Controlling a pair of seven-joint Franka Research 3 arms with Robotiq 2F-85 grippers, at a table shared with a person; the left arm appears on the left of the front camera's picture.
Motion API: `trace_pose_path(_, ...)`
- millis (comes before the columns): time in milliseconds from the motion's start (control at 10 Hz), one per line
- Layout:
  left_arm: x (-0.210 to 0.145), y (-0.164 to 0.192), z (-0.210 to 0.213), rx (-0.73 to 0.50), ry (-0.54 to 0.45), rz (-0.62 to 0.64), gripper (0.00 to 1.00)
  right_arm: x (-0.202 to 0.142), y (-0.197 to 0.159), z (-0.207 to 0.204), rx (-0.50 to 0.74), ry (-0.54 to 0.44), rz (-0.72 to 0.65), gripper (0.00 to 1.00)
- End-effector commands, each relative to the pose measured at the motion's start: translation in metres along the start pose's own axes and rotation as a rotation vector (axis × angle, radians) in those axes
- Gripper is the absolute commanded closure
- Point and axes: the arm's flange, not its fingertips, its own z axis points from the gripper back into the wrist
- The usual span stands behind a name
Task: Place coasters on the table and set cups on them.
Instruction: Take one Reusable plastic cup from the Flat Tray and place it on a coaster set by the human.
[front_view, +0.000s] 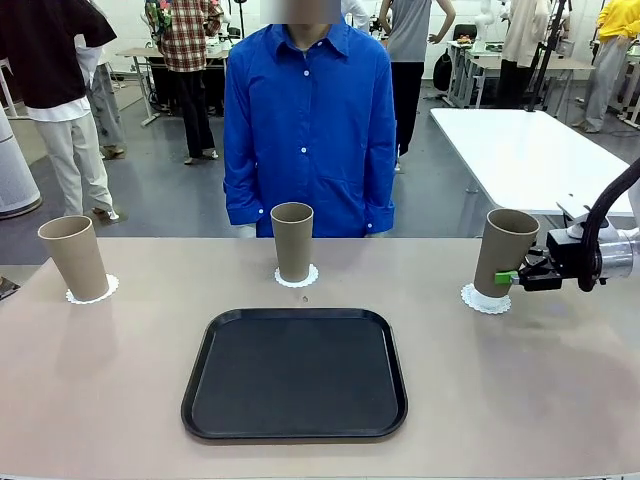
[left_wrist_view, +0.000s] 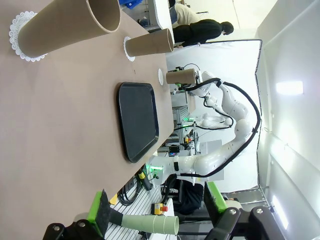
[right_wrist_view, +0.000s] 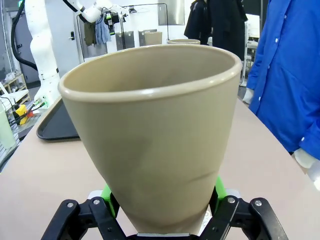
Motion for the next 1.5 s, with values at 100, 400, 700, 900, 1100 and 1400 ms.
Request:
trace_pose_path(100,0.0,-0.002,0.001,-0.008,-0.011,0.0,0.0,-0.014,-0.012,-0.003,0.019,0.029,-0.021,0.18)
trace_pose_path(400,0.0,-0.002,0.001,-0.008,-0.011,0.0,0.0,-0.022,-0.017,-0.008,0.021,0.029,-0.035,0.18)
trace_pose_path(700,0.0,-0.002,0.001,-0.008,-0.011,0.0,0.0,-0.025,-0.02,-0.009,0.02,0.029,-0.039,0.18)
trace_pose_path(900,0.0,-0.002,0.001,-0.008,-0.011,0.0,0.0,-0.026,-0.021,-0.008,0.019,0.029,-0.041,0.18)
trace_pose_path(1100,0.0,-0.002,0.001,-0.008,-0.011,0.0,0.0,-0.03,-0.022,-0.009,0.023,0.032,-0.055,0.18)
trace_pose_path(1400,0.0,-0.002,0.001,-0.008,-0.011,0.0,0.0,-0.033,-0.023,-0.008,0.018,0.036,-0.069,0.18)
